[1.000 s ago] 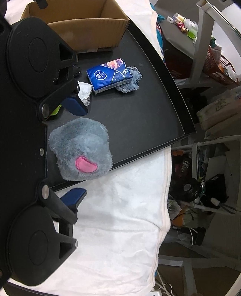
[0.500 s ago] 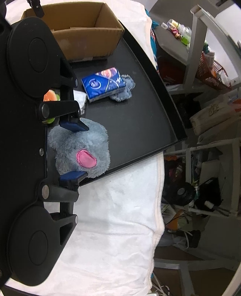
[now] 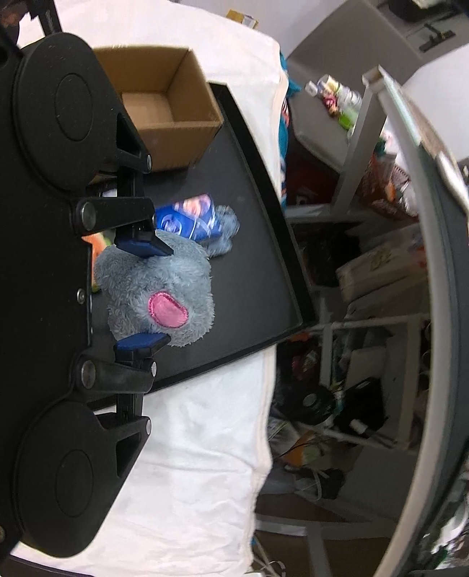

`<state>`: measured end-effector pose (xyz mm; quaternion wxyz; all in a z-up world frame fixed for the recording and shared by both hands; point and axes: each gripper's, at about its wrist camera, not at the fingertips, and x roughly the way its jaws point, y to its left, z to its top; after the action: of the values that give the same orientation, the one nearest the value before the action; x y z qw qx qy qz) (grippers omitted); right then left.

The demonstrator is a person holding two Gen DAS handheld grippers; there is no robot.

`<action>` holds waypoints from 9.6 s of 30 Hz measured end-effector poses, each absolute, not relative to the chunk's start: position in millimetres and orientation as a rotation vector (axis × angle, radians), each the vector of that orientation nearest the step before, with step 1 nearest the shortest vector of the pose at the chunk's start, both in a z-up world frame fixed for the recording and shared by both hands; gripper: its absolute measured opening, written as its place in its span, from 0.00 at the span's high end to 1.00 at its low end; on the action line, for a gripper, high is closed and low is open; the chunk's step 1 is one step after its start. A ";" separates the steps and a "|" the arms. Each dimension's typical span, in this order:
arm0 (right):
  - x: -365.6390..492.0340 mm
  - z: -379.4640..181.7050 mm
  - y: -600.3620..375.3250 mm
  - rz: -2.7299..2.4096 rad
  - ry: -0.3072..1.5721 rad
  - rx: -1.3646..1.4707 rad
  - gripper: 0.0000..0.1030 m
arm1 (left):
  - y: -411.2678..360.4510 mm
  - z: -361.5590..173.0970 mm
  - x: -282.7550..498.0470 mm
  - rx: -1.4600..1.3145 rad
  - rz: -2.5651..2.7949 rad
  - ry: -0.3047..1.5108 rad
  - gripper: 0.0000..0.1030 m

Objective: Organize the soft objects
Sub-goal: 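Lift the grey plush mouse with the right tool over the cardboard box, then lower the mouse into the box and open the right tool, then move the right tool to the plush burger and grasp it, then carry the plush burger with the right tool into the box, then open the right tool to drop the burger beside the mouse, then move the right tool to the white wrapped item and grasp it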

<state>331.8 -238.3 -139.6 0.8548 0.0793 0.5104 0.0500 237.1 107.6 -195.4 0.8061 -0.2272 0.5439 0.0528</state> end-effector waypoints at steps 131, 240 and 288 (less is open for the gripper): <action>307.6 -169.3 -208.7 0.274 1.092 0.271 0.20 | 71.4 -178.6 239.7 -0.364 0.263 1.164 0.17; 326.6 -125.9 -63.4 0.378 1.044 0.024 0.85 | 130.2 -204.6 235.9 -0.617 0.170 1.128 0.78; 322.4 -123.9 -151.8 0.312 1.021 0.124 0.34 | 101.0 -187.1 245.7 -0.464 0.233 1.166 0.46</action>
<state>322.4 -151.8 -123.9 0.8591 0.0588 0.4863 0.1485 245.7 101.0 -187.1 0.8030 -0.2167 0.5444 0.1090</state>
